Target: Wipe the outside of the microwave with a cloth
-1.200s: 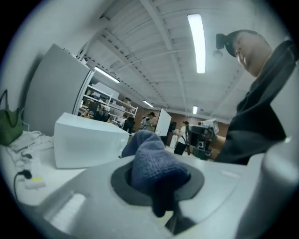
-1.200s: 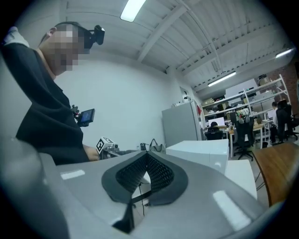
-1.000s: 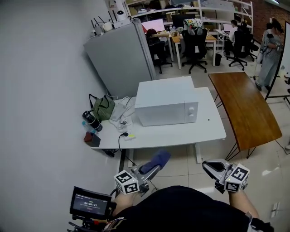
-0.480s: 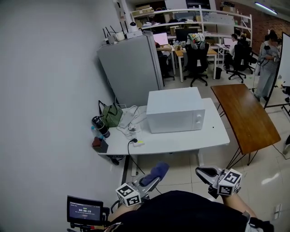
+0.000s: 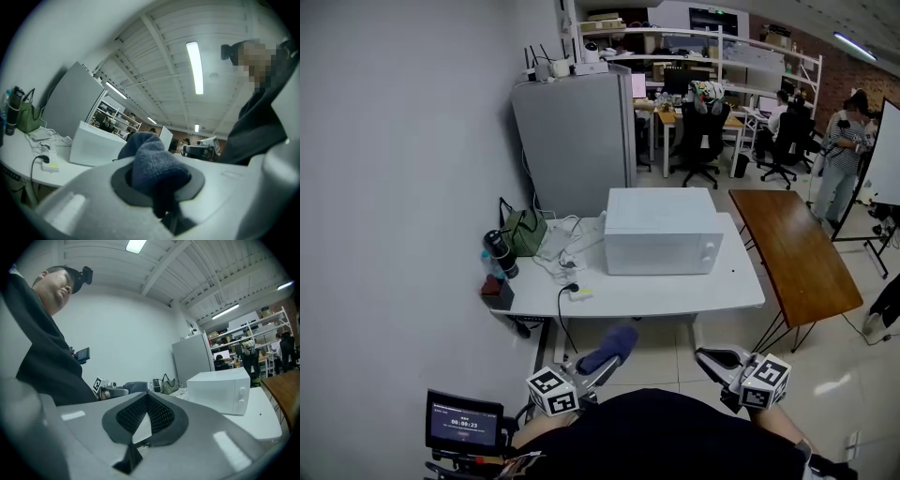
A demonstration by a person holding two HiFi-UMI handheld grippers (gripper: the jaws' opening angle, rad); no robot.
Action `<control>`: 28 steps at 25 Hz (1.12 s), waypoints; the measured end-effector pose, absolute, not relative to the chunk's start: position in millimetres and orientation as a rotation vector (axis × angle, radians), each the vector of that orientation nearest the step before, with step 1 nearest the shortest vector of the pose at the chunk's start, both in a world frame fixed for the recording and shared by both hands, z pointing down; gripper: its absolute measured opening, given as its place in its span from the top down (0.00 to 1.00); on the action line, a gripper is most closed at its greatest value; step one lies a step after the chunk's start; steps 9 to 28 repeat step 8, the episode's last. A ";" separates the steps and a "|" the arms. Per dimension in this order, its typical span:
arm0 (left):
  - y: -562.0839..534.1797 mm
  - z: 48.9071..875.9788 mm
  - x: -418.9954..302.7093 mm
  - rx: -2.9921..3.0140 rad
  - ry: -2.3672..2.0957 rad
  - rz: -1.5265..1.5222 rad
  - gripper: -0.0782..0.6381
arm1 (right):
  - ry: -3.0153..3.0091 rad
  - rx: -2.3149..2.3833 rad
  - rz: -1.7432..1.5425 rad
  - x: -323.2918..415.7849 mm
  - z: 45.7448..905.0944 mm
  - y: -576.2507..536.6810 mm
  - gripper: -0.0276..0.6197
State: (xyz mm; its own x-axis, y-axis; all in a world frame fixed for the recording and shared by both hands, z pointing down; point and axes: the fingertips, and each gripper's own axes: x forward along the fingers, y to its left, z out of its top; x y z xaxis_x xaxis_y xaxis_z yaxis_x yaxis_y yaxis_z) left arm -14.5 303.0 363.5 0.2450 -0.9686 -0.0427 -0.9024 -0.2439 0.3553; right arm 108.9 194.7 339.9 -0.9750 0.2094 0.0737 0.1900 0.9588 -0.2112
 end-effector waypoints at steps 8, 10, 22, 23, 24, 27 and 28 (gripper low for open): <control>301.5 355.3 -13.8 2.282 -1.701 -0.346 0.81 | -3.019 -0.244 0.272 109.8 331.7 194.7 0.95; 301.5 355.3 -13.8 2.282 -1.701 -0.346 0.81 | -3.019 -0.244 0.272 109.8 331.7 194.7 0.95; 301.5 355.3 -13.8 2.282 -1.701 -0.346 0.81 | -3.019 -0.244 0.272 109.8 331.7 194.7 0.95; 301.5 355.3 -13.8 2.282 -1.701 -0.346 0.81 | -3.019 -0.244 0.272 109.8 331.7 194.7 0.95; 301.5 355.3 -13.8 2.282 -1.701 -0.346 0.81 | -3.019 -0.244 0.272 109.8 331.7 194.7 0.95; 301.5 355.3 -13.8 2.282 -1.701 -0.346 0.81 | -3.019 -0.244 0.272 109.8 331.7 194.7 0.95; 301.5 355.3 -13.8 2.282 -1.701 -0.346 0.81 | -3.019 -0.244 0.272 109.8 331.7 194.7 0.95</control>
